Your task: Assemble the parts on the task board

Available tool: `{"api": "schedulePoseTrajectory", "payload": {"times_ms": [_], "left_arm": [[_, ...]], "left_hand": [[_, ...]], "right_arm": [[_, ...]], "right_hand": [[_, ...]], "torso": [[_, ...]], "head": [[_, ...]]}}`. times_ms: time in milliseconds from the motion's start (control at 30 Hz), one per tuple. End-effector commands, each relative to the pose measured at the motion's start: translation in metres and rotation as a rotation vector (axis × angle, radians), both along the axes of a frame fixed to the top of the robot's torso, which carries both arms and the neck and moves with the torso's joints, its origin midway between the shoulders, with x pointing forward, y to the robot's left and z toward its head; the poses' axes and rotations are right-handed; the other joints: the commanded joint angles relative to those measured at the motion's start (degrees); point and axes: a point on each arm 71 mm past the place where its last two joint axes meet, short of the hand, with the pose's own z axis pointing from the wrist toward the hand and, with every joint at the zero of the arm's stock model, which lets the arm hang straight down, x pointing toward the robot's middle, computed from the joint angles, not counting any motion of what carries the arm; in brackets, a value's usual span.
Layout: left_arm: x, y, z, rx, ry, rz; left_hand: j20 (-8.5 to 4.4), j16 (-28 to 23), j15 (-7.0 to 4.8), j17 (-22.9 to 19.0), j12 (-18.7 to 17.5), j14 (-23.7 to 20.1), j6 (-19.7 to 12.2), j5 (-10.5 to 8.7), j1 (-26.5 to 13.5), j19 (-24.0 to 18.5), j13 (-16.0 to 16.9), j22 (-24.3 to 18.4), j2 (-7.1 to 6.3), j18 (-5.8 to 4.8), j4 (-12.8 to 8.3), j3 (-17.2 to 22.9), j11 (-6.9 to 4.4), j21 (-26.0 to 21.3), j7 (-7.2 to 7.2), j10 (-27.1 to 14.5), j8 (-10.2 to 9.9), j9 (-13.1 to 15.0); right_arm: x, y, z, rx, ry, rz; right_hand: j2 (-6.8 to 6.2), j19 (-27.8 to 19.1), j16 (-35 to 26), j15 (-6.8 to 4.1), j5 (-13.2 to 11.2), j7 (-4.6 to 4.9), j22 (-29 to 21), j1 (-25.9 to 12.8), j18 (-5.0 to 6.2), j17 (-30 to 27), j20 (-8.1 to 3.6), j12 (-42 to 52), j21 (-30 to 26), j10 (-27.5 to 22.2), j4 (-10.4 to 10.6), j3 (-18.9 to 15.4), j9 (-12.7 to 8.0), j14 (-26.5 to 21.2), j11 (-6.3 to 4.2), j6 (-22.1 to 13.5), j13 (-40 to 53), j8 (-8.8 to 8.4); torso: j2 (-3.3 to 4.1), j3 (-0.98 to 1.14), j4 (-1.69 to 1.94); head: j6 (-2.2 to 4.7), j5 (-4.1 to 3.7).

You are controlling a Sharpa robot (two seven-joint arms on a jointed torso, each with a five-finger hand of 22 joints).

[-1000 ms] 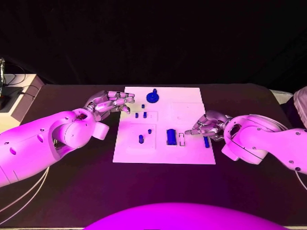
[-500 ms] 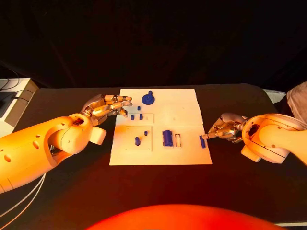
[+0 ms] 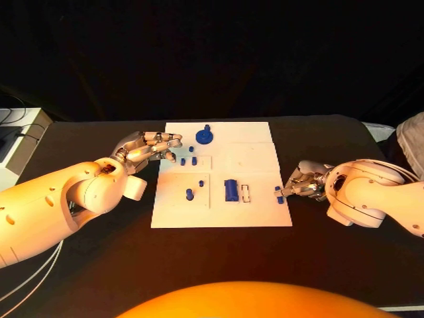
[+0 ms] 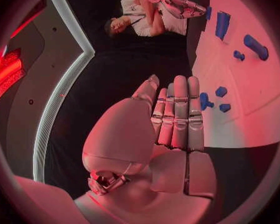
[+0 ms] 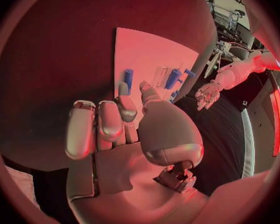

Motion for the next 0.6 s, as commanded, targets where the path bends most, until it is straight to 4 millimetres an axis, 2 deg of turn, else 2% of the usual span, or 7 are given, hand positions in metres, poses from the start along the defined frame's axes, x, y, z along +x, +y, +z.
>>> {"api": "schedulePoseTrajectory", "payload": {"times_ms": [33, 400, 600], "left_arm": [[0.0, -0.001, 0.001, -0.015, -0.003, -0.01], [-0.001, -0.001, 0.0, -0.014, 0.001, -0.013], [-0.001, 0.0, 0.0, -0.012, 0.002, -0.012]], "left_hand": [[-0.02, -0.1, 0.23, -0.1, 0.3, 0.3, -0.1, 0.33, 0.0, 0.4, 0.0, 0.0, 0.25, -0.23, 0.4, -0.1, -0.11, -0.4, 0.11, 0.2, 0.2, 0.1], [-0.02, -0.1, 0.23, -0.1, 0.3, 0.3, -0.1, 0.33, 0.0, 0.4, 0.0, 0.0, 0.25, -0.23, 0.4, -0.1, -0.11, -0.4, 0.11, 0.2, 0.2, 0.1], [-0.02, -0.1, 0.23, -0.1, 0.3, 0.3, -0.1, 0.33, 0.0, 0.4, 0.0, 0.0, 0.25, -0.23, 0.4, -0.1, -0.11, -0.4, 0.11, 0.2, 0.2, 0.1]], "right_arm": [[0.001, -0.001, -0.002, -0.027, -0.005, -0.018], [0.005, 0.003, -0.009, -0.063, 0.015, -0.009], [0.005, 0.005, -0.017, -0.104, 0.026, 0.013]], "right_hand": [[-0.72, 2.6, 0.0, -0.18, 0.0, -0.06, 10.7, 0.0, -0.43, 0.1, -0.29, -0.2, 0.2, 0.4, 0.3, 0.0, 0.6, 0.0, -0.03, -0.3, 2.2, 0.1], [-0.65, 2.6, -0.1, -0.21, -0.2, -0.14, 10.6, 0.0, -0.44, 0.1, -0.31, -0.4, 0.1, 0.3, 0.4, 0.0, 1.6, 0.0, -0.07, -0.2, 2.2, 0.16], [-0.3, 2.6, -0.1, -0.34, 0.3, -0.38, 10.6, 0.2, -0.47, 0.2, -0.42, -0.5, 0.0, 0.3, -0.2, 0.0, 3.4, 0.1, -0.22, -0.1, 2.1, 0.29]], "torso": [[0.1, -0.11, 0.02], [0.06, -0.13, -0.08], [0.06, -0.01, 0.03]], "head": [[-0.01, 0.14], [-0.34, 0.16], [-0.53, 0.34]]}}
